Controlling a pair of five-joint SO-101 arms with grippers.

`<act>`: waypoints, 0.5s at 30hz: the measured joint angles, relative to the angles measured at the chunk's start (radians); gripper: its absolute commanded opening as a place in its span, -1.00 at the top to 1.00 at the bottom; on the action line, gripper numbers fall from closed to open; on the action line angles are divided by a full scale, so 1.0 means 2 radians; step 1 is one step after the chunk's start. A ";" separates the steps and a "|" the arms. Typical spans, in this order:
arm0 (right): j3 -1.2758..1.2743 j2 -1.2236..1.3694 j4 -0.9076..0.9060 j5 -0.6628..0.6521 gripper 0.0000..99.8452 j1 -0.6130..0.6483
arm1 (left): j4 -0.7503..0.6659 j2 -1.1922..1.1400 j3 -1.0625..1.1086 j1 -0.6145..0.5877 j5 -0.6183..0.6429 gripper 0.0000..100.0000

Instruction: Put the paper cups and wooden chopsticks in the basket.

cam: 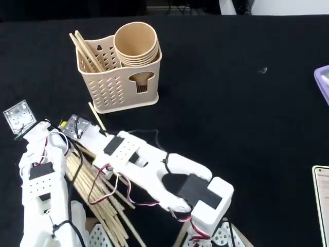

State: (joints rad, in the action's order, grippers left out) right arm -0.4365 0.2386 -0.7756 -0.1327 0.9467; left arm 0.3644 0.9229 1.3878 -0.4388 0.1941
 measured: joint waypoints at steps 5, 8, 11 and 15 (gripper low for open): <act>0.000 -0.018 -0.040 -0.002 0.98 -0.027 | 0.000 0.000 0.000 0.000 0.000 0.62; -0.007 -0.059 -0.051 -0.002 0.98 -0.041 | 0.000 0.000 0.000 0.000 0.000 0.62; -0.036 -0.097 -0.044 -0.002 0.98 -0.044 | 0.000 0.000 0.000 0.000 0.000 0.62; -0.066 -0.127 -0.027 -0.002 0.98 -0.042 | 0.000 0.000 0.000 0.000 0.000 0.62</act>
State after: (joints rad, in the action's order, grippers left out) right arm -0.5685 -0.0146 -0.8293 -0.1358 0.8623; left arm 0.3644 0.9229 1.3878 -0.4388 0.1941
